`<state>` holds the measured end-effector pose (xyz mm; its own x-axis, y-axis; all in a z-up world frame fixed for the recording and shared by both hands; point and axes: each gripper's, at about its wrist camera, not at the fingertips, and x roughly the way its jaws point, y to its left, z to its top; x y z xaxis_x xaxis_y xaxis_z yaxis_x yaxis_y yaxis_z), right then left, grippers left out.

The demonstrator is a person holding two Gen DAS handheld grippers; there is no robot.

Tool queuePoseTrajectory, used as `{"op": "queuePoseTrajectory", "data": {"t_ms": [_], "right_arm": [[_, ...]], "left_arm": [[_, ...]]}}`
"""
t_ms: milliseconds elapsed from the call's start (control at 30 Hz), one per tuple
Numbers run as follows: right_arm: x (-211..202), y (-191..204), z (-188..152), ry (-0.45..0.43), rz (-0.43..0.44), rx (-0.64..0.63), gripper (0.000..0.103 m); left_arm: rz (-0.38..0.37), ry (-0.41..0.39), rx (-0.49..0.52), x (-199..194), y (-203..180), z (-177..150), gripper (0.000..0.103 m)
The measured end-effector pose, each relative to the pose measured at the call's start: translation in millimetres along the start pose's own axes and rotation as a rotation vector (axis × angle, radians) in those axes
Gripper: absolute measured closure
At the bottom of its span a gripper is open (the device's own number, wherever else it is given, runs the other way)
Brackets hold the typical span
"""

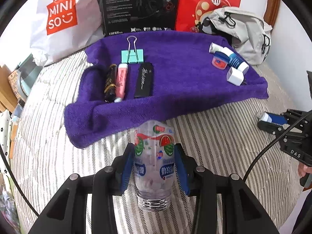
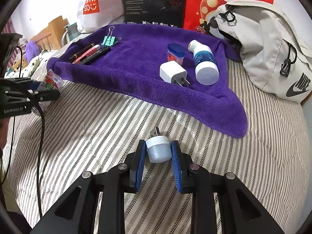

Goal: Organize rigid objects
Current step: 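Lay the candy bottle on the towel with left gripper while right places the cap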

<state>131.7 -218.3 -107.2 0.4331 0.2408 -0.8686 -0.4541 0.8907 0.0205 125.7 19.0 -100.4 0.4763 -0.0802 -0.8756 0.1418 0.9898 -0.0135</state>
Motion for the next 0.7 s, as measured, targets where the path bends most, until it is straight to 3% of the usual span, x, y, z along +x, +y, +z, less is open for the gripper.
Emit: {"op": "queuePoseTrajectory", "data": {"t_ms": [300, 700], "right_arm": [[-5, -7, 0, 0.030, 0.067, 0.010, 0.077], [-32, -1, 21, -0.032, 0.155, 0.023, 0.079]], "left_arm": [[-0.016, -0.009, -0.031, -4, 7, -6, 0.064], [-0.030, -0.054, -0.068, -37, 24, 9, 0.064]]}}
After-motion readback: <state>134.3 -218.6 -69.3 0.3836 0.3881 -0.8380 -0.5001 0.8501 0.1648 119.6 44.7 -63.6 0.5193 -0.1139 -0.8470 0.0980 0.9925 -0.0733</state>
